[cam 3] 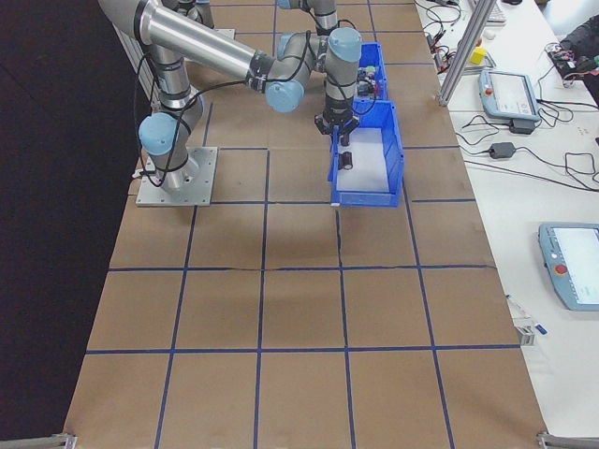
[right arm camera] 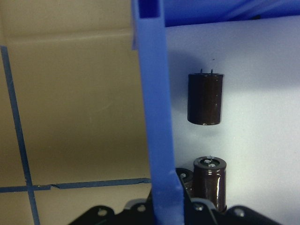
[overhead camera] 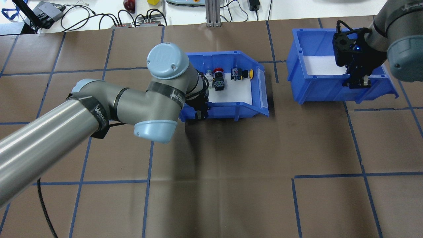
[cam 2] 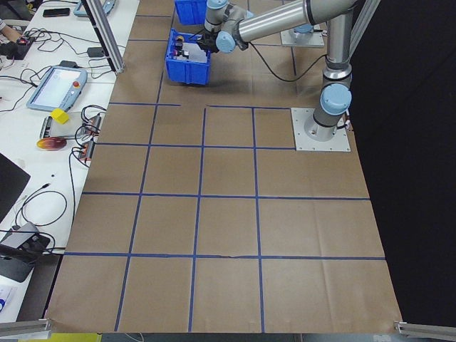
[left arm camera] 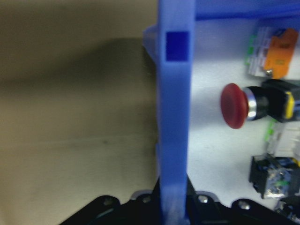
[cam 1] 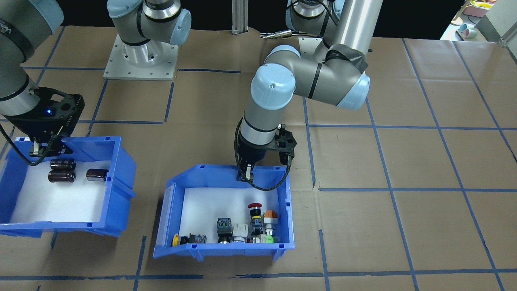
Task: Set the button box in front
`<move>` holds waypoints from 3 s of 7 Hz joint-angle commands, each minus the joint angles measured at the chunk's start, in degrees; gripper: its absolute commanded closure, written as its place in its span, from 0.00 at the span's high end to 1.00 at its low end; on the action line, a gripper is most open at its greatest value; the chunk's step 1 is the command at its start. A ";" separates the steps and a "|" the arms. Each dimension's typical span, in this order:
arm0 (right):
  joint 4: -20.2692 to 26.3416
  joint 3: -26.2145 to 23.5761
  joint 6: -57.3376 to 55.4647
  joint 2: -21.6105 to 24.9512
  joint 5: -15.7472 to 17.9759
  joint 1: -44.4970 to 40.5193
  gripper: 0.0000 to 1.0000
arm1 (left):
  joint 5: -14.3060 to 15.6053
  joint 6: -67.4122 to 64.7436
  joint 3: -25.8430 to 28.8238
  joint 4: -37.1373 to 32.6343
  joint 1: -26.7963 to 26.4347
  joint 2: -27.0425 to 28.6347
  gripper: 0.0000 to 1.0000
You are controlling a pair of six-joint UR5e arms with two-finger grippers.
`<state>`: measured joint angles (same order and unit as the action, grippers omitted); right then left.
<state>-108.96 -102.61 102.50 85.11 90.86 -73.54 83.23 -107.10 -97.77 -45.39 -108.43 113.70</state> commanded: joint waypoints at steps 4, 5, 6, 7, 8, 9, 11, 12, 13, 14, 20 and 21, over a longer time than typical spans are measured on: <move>0.59 -1.19 1.04 0.67 0.01 1.12 0.08 | 4.62 -0.22 4.97 0.39 -0.11 3.64 0.70; 0.68 -1.63 1.04 0.67 0.01 1.12 0.08 | 5.79 -0.04 4.87 -0.30 -0.20 2.59 0.98; 0.94 -1.63 0.69 1.19 0.10 0.95 0.08 | 5.71 4.57 3.57 -2.14 -0.03 -0.20 0.97; 1.38 -3.11 0.51 2.76 0.10 0.77 0.08 | 6.06 18.10 1.99 -7.90 0.32 -5.45 0.98; 1.73 -7.04 0.51 5.65 0.10 0.68 0.08 | 5.89 26.85 0.67 -17.01 2.15 -12.73 0.98; 1.73 -10.65 0.42 8.99 -0.07 0.34 0.09 | 5.72 39.12 0.13 -25.80 5.04 -18.80 0.98; 1.03 -16.46 -0.45 12.61 -0.16 0.07 0.09 | 5.46 69.81 0.21 -46.27 9.88 -30.68 0.99; 1.21 -17.70 -0.46 14.36 -0.16 -0.28 0.09 | 5.54 77.57 0.13 -51.50 11.91 -35.25 0.99; 1.47 -19.02 -2.54 15.95 -0.07 -2.55 0.09 | 5.71 89.66 -0.48 -53.29 12.97 -38.87 0.99; 1.47 -20.34 -7.26 16.83 0.01 -6.74 0.09 | 6.06 102.66 -3.10 -52.53 13.07 -40.99 0.99; -7.63 -21.67 -35.04 14.66 0.45 -35.40 0.09 | 7.38 121.51 -8.04 -49.35 22.04 -46.73 1.00; -11.06 -21.67 -40.30 11.95 0.37 -38.75 0.09 | 7.38 121.51 -8.05 -48.92 22.04 -46.64 1.00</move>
<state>-115.92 -124.27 68.34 99.69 91.33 -107.56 90.47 14.27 -105.74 -94.57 -86.44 67.06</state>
